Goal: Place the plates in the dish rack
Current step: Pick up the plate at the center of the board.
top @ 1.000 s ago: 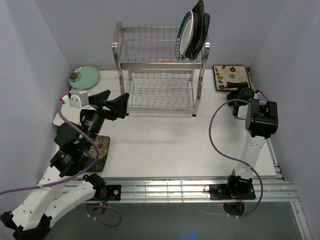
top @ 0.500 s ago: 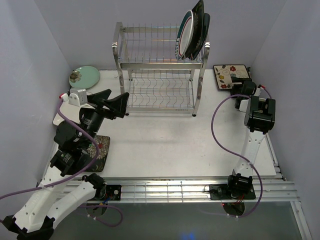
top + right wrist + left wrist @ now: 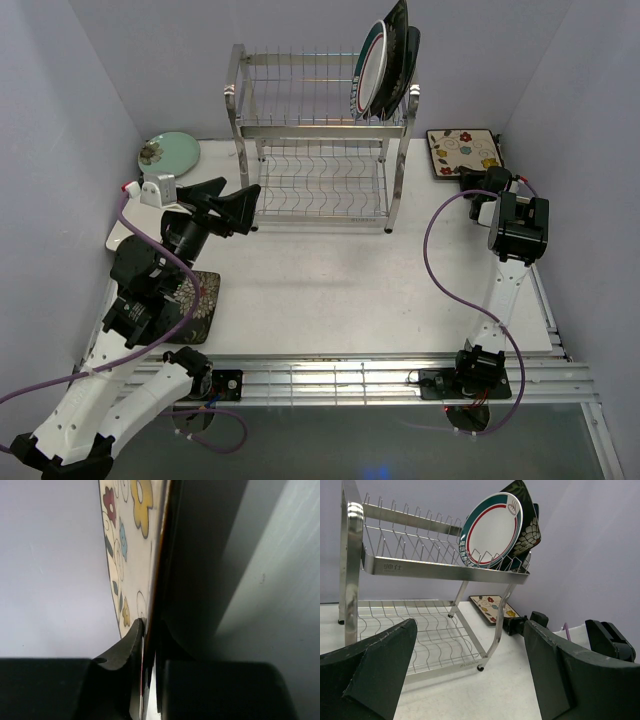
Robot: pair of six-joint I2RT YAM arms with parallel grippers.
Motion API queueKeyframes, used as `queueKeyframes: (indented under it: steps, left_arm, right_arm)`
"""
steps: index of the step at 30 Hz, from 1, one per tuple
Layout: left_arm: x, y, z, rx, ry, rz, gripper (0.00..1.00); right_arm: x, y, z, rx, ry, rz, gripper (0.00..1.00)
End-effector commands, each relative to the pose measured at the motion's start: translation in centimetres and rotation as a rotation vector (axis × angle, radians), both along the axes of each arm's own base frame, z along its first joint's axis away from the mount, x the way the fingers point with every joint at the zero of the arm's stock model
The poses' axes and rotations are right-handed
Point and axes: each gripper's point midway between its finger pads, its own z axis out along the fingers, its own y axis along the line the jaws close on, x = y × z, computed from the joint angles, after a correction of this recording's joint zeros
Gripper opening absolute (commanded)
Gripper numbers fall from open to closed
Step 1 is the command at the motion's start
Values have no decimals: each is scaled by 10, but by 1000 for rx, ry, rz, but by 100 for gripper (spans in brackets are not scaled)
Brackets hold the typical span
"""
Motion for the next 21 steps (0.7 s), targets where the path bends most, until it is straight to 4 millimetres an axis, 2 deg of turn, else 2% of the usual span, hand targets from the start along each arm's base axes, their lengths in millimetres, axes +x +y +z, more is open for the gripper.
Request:
queueKeyframes:
  steps: [1,3,4,6,7,9,12,15,16,17,18,19,20,21]
  left_arm:
    - [-3,-1,5,-9,-8,-22,98]
    - [-2,0,5,-9,-9,-17,98]
    - [-2,0,5,-9,-8,-17,98]
    - [-3,0,7,-9,-12,-18,98]
    - [-2,0,6,-9,-10,-19,98]
    - [-2,0,5,-8,-9,-17,98]
    - [-2,0,5,-8,-8,-20,98]
    - [-1,-1,4,-5,-6,-25,98]
    - [-1,0,5,-6,-7,-24,98]
    - [0,1,5,-8,-4,-21,98]
    - [0,1,5,-10,-2,-25,98]
    - [0,1,5,-12,-1,-24,98]
    - [0,2,5,-15,-1,-23,98]
    - [1,2,5,-16,-1,-24,98]
  right_arm:
    - [0,7,-23,-34,51,20,8]
    - [-4,6,-22,-46,51,18,8]
    - [-5,4,-12,-57,33,8,8]
    - [-12,3,-12,-68,44,3,8]
    - [-13,3,-2,-73,31,2,8]
    - [-19,5,6,-77,16,2,8]
    - [-36,8,13,-72,22,0,8]
    - [-59,13,19,-67,40,1,8]
    - [-65,13,30,-69,28,-1,8]
    - [-81,17,17,-54,67,-2,8]
    - [-88,18,18,-50,65,-4,8]
    - [-94,19,28,-44,46,-8,8]
    - [-114,24,13,-19,83,-14,8]
    - [-123,27,12,-2,83,-15,8]
